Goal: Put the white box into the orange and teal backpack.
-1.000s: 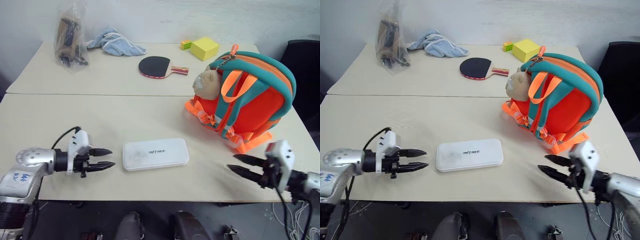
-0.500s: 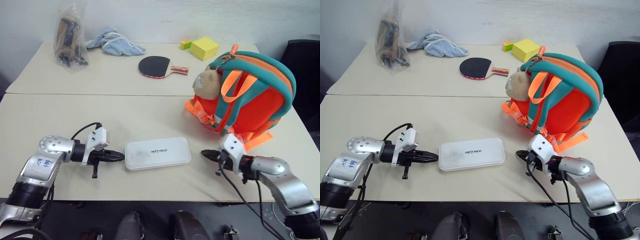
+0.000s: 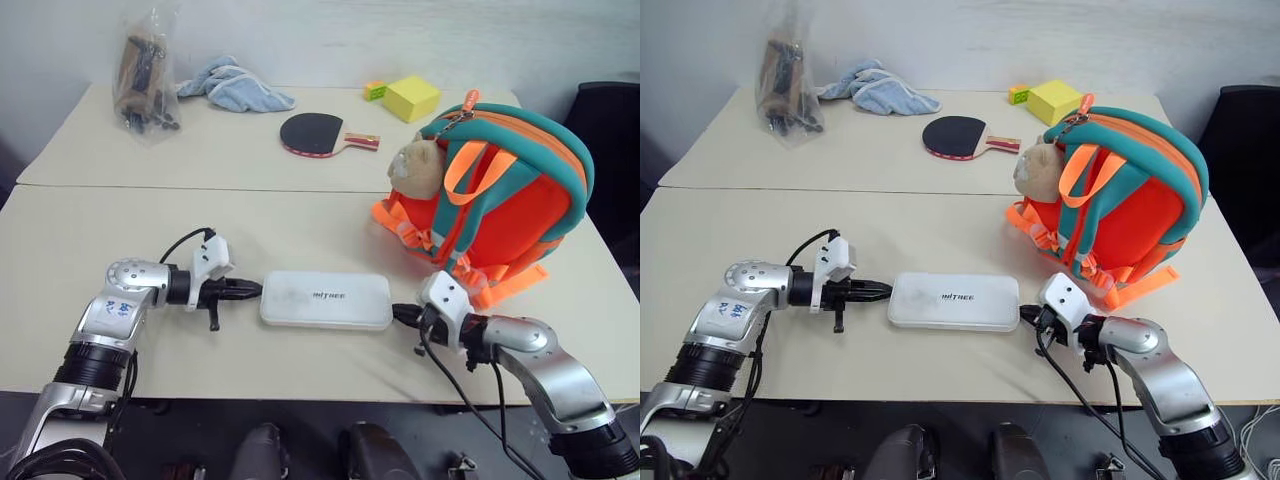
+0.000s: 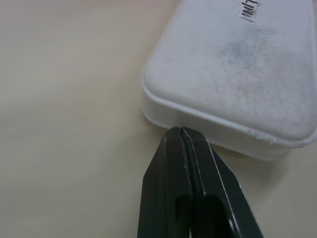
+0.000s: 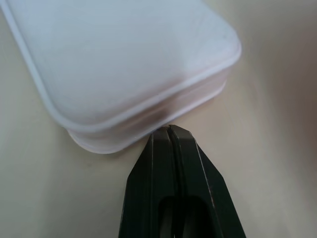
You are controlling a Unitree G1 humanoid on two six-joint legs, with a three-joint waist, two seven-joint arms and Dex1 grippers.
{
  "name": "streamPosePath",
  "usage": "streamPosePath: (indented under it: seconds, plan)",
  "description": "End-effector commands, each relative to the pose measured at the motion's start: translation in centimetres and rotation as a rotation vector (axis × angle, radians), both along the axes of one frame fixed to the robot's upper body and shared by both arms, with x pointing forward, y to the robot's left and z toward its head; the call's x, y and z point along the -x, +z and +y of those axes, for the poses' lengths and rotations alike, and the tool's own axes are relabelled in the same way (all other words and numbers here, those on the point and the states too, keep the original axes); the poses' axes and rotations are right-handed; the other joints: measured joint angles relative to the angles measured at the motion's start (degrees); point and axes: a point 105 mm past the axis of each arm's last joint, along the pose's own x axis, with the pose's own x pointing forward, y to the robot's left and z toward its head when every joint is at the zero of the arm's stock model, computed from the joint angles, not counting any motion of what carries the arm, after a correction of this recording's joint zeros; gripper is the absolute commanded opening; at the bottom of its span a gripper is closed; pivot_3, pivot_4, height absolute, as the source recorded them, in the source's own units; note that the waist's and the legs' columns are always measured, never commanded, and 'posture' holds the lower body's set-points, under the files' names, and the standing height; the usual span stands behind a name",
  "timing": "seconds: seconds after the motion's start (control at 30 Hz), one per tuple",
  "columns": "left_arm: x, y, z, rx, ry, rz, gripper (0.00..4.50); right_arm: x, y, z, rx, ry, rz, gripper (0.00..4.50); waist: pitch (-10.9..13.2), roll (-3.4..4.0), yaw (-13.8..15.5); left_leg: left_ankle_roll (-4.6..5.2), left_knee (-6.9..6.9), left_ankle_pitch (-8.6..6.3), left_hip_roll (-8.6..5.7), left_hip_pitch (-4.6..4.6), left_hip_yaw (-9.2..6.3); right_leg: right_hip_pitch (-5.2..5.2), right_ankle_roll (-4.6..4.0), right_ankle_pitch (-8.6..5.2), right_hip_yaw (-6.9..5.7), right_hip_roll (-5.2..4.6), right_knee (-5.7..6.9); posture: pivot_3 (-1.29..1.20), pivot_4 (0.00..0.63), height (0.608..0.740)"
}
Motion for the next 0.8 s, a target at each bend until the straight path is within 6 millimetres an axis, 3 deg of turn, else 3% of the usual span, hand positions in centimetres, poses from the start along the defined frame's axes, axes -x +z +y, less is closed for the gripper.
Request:
streamPosePath:
  seconds: [0.03, 0.07, 0.3, 0.47, 0.57, 0.7, 0.8]
  plan:
    - [-0.2, 0.1, 0.2, -0.019, -0.007, 0.005, 0.02, 0.7, 0.8, 0.7, -0.021, 0.039, -0.020, 0.00, 0.0, 0.00, -0.1, -0.01, 0.00, 0.01, 0.00, 0.00, 0.01, -0.01, 0.00, 0.00, 0.00, 0.00, 0.02, 0.00, 0.150, 0.740]
    - [-0.3, -0.1, 0.8, -0.026, 0.010, 0.025, 0.02, 0.6, 0.8, 0.4, -0.014, 0.030, -0.024, 0.00, 0.0, 0.00, -0.2, -0.02, 0.00, 0.01, 0.00, 0.01, 0.00, -0.01, 0.00, 0.00, 0.00, 0.01, 0.02, 0.00, 0.150, 0.740]
    - [0.0, 0.0, 4.3, -0.022, 0.093, 0.280, 2.15, 0.2, 1.0, -1.4, 0.045, 0.018, -0.035, 0.00, 0.0, 0.00, -0.2, -0.06, 0.01, 0.04, 0.00, 0.04, -0.01, -0.01, -0.01, 0.00, -0.01, 0.01, 0.11, 0.00, 0.150, 0.740]
    - [0.1, 1.6, 3.5, 0.144, 0.115, 0.538, 3.70, 0.6, 1.2, -2.4, 0.080, 0.038, -0.027, 0.00, 0.0, 0.00, -0.1, -0.06, 0.01, 0.05, 0.00, 0.04, -0.01, -0.02, -0.02, -0.01, -0.02, 0.00, 0.13, 0.00, 0.150, 0.740]
    - [0.7, 1.4, 2.5, 0.191, 0.111, 0.686, 4.49, 0.6, 1.2, -2.6, 0.091, 0.043, -0.030, 0.00, 0.0, 0.00, 0.0, -0.06, 0.02, 0.05, 0.00, 0.02, -0.01, -0.02, -0.02, -0.01, -0.01, 0.00, 0.12, 0.00, 0.150, 0.740]
    - [1.1, 0.8, 1.3, 0.181, 0.122, 0.803, 4.49, 0.4, 1.1, -2.3, 0.087, 0.047, -0.037, 0.00, 0.0, 0.00, 0.0, -0.07, 0.05, 0.05, 0.00, 0.02, -0.02, -0.02, -0.02, -0.01, -0.01, 0.00, 0.14, 0.00, 0.150, 0.740]
    - [1.3, -1.1, 0.5, 0.106, 0.159, 0.874, 4.49, 0.3, 0.9, -1.9, 0.082, 0.051, -0.042, 0.00, 0.0, 0.00, 0.0, -0.08, 0.07, 0.06, 0.00, 0.03, -0.03, -0.01, -0.02, -0.01, -0.01, 0.00, 0.15, 0.00, 0.150, 0.740]
